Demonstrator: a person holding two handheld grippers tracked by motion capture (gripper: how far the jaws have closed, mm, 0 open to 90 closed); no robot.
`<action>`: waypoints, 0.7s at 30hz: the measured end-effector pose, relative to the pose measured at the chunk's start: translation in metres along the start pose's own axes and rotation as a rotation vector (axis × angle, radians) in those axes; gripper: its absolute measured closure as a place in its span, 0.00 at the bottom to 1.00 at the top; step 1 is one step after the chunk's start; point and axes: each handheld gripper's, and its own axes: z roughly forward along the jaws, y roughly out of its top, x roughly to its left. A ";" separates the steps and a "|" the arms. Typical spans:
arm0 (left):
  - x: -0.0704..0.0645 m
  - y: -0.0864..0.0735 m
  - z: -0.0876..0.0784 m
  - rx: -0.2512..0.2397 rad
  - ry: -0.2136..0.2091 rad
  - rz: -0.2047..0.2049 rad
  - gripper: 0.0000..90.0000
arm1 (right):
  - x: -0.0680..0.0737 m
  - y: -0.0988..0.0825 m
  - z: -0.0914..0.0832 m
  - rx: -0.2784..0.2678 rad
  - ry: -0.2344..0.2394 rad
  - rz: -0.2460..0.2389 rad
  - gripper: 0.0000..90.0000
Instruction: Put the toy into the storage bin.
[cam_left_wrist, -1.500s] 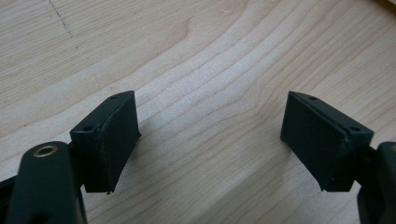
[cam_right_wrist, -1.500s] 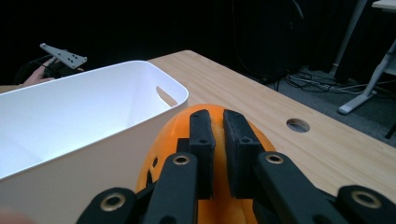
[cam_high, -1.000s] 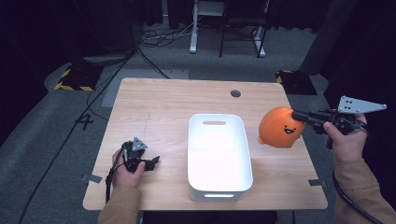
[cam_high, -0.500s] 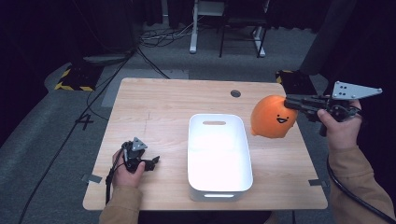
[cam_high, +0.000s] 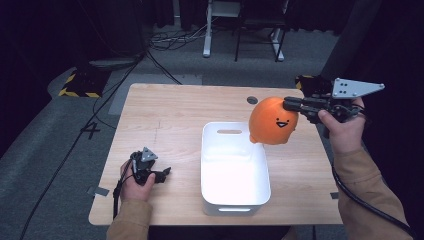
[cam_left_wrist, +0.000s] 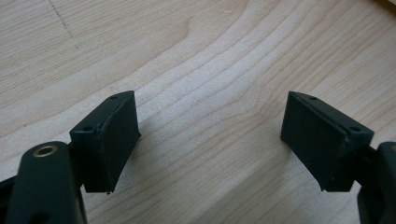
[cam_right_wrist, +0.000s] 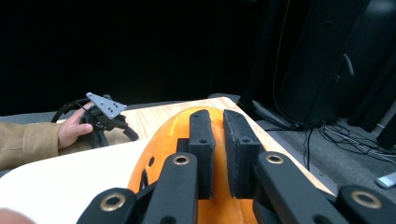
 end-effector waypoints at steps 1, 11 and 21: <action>0.000 0.000 0.000 0.000 0.000 0.000 0.22 | 0.000 0.000 0.000 0.000 0.000 0.000 0.92; 0.000 0.000 0.000 0.000 0.000 0.000 0.22 | 0.006 0.008 0.037 0.007 0.042 -0.012 0.92; 0.000 0.000 0.000 0.000 0.000 0.000 0.22 | 0.011 0.008 0.061 0.018 0.064 -0.009 0.92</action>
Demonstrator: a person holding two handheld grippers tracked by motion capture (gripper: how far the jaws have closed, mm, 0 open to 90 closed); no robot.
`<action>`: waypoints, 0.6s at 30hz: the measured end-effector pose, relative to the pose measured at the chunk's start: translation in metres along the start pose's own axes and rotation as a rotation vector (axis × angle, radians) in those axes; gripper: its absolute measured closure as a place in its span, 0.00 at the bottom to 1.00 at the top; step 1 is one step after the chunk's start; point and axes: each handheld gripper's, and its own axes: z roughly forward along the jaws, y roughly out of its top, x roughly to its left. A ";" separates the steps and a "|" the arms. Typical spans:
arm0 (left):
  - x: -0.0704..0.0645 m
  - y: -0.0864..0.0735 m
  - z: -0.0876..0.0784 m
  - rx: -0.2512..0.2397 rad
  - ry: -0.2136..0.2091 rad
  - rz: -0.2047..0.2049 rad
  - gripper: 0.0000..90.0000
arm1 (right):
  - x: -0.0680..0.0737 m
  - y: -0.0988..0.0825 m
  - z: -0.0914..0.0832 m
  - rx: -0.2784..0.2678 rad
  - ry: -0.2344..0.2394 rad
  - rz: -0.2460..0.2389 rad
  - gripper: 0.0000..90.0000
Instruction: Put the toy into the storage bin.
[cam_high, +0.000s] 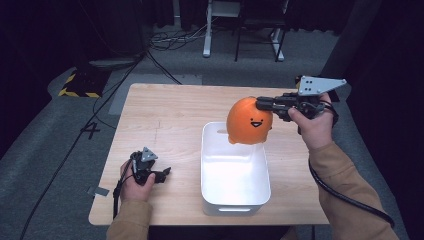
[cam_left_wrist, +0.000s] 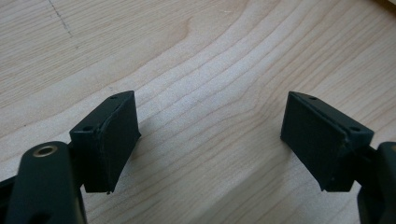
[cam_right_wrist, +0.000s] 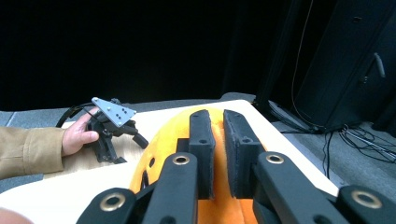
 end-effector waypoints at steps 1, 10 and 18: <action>0.000 0.000 0.000 0.000 0.001 0.000 0.22 | 0.001 0.000 0.006 0.002 0.007 -0.006 0.92; 0.000 0.000 0.000 0.000 0.001 0.000 0.22 | 0.008 -0.003 0.029 0.017 0.040 -0.001 0.92; 0.000 0.000 0.000 0.000 0.000 0.000 0.22 | 0.012 -0.010 0.045 0.025 0.053 0.009 0.92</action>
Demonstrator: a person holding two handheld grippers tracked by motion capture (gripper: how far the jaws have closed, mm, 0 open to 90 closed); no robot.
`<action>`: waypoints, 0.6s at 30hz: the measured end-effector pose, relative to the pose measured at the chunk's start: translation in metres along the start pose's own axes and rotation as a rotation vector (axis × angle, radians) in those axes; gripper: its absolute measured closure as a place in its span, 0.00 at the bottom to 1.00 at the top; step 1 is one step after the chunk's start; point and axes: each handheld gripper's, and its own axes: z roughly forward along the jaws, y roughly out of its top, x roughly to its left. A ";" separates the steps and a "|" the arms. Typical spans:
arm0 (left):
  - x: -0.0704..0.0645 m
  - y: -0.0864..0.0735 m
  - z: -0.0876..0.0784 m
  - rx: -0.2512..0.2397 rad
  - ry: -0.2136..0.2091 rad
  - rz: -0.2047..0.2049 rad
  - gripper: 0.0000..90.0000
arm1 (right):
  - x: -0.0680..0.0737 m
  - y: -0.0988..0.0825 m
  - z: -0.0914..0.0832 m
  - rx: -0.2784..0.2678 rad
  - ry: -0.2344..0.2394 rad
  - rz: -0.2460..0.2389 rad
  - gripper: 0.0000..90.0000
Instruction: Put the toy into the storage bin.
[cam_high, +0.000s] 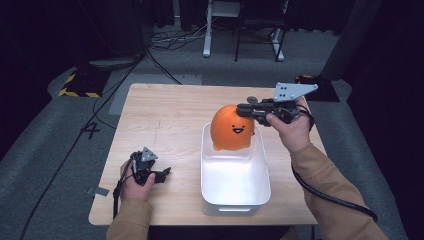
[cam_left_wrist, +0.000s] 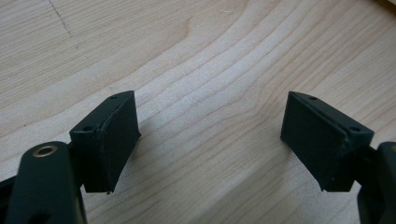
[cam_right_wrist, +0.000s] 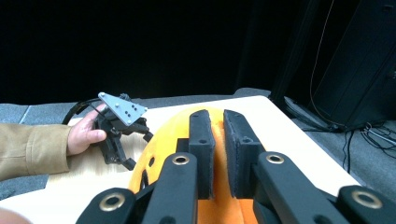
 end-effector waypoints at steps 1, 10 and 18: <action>0.000 0.000 0.000 0.000 0.000 0.000 0.22 | 0.000 -0.001 0.002 0.004 0.001 0.003 0.92; 0.000 0.000 0.000 0.000 0.000 0.000 0.22 | 0.003 -0.013 0.018 0.028 0.025 0.014 0.92; 0.000 0.000 0.000 0.000 0.000 0.000 0.22 | 0.004 -0.029 0.032 0.078 0.039 0.032 0.92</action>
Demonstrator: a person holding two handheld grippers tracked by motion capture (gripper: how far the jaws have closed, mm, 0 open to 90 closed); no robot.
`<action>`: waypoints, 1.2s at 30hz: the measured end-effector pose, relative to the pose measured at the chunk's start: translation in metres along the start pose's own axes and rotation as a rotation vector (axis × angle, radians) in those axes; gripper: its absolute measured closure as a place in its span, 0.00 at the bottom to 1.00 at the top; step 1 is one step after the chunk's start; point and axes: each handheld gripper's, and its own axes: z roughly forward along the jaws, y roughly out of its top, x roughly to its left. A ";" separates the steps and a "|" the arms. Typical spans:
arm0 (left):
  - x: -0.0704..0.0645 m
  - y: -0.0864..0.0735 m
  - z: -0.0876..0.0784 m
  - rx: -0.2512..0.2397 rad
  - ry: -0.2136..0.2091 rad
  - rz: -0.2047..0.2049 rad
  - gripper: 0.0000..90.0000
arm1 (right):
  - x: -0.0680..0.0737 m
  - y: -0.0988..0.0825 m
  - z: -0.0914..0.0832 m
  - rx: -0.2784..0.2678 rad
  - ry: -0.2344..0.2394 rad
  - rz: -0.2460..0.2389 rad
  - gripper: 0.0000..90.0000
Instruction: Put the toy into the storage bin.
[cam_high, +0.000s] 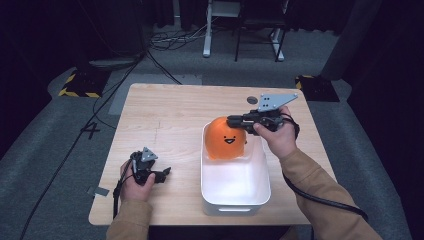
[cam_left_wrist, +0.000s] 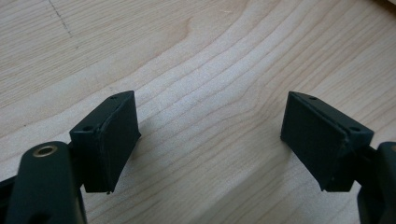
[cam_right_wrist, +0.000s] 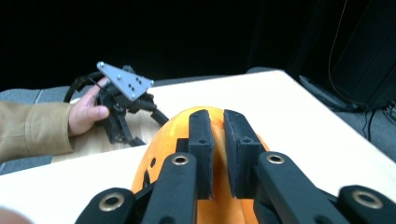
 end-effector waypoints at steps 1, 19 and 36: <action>0.000 0.000 0.000 0.000 0.000 0.000 0.22 | 0.000 -0.002 0.002 0.007 0.000 0.000 0.92; 0.000 0.000 0.000 0.000 0.000 0.000 0.22 | 0.005 -0.025 0.025 0.144 0.036 0.023 0.91; 0.000 0.000 0.000 0.000 0.000 0.000 0.22 | 0.006 -0.033 0.033 0.228 0.065 0.038 0.89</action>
